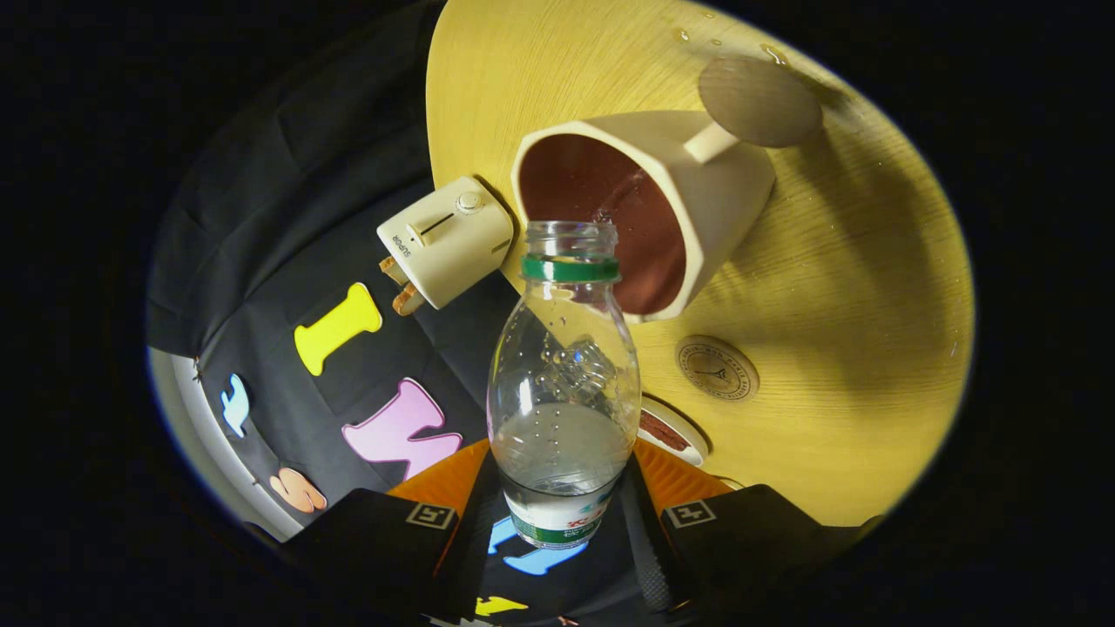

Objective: Take the bottle from table, then pour the juice into the cup, finally place the bottle on the coaster

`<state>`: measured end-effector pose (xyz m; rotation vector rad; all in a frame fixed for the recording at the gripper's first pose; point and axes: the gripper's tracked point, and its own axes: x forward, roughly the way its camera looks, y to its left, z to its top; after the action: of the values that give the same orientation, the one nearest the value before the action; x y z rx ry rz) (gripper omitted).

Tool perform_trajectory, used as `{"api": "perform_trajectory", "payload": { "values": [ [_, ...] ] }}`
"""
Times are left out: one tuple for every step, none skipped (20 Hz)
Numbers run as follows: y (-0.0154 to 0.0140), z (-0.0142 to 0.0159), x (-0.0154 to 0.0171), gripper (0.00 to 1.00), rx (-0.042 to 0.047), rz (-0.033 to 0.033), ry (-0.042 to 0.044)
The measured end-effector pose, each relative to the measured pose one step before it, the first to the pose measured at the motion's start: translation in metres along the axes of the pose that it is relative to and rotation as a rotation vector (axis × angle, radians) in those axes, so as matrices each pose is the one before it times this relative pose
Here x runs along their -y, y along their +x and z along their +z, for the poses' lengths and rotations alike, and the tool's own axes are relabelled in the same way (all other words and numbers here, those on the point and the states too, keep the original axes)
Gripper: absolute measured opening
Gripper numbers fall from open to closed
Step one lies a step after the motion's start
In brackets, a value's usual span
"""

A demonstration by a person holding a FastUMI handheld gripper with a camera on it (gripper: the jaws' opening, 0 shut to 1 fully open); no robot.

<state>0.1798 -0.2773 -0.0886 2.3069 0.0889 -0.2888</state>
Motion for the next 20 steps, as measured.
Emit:
{"api": "perform_trajectory", "payload": {
  "values": [
    [0.00111, 0.00051, -0.00113, 0.72, 0.00420, 0.00547, 0.01395],
    [-0.00125, -0.00180, -0.00111, 0.72, 0.00226, 0.00278, 0.01029],
    [0.00051, -0.00129, 0.00018, 0.72, 0.00035, -0.00172, 0.00714],
    [0.00064, -0.00239, 0.00098, 0.72, -0.00049, -0.00356, 0.00710],
    [0.00049, -0.00132, 0.00021, 0.72, 0.00196, -0.00069, 0.00976],
    [0.00044, -0.00160, -0.00163, 0.72, 0.00172, 0.00161, 0.01153],
    [0.00008, -0.00246, 0.00015, 0.72, -0.00090, -0.00041, 0.01119],
    [0.00018, -0.00124, -0.00062, 0.72, -0.00024, -0.00118, 0.00999],
    [0.00064, -0.00057, -0.00162, 0.72, 0.00290, 0.00342, 0.01039],
    [-0.00055, -0.00174, -0.00231, 0.72, 0.00425, 0.00522, 0.01089],
    [0.00054, -0.00012, -0.00160, 0.72, 0.00454, 0.00487, 0.00985],
    [-0.00088, 0.00004, -0.00173, 0.72, 0.00387, 0.00489, 0.00834],
    [-0.00097, -0.00076, -0.00106, 0.72, 0.00320, 0.00295, 0.00632],
    [0.00015, 0.00039, 0.00044, 0.72, 0.00400, -0.00076, 0.00177],
    [0.00049, 0.00004, 0.00002, 0.72, 0.00320, -0.00040, 0.00386],
    [0.00032, 0.00016, -0.00089, 0.72, -0.00109, 0.00326, 0.00784],
    [0.00071, 0.00032, -0.00048, 0.72, 0.00129, -0.00016, 0.00423],
    [0.00093, 0.00029, -0.00009, 0.72, 0.00121, -0.00028, 0.00161],
    [-0.00022, 0.00004, -0.00087, 0.72, 0.00088, 0.00187, 0.00523],
    [-0.00060, -0.00014, -0.00116, 0.72, 0.00229, 0.00333, 0.00417]
  ]
}}
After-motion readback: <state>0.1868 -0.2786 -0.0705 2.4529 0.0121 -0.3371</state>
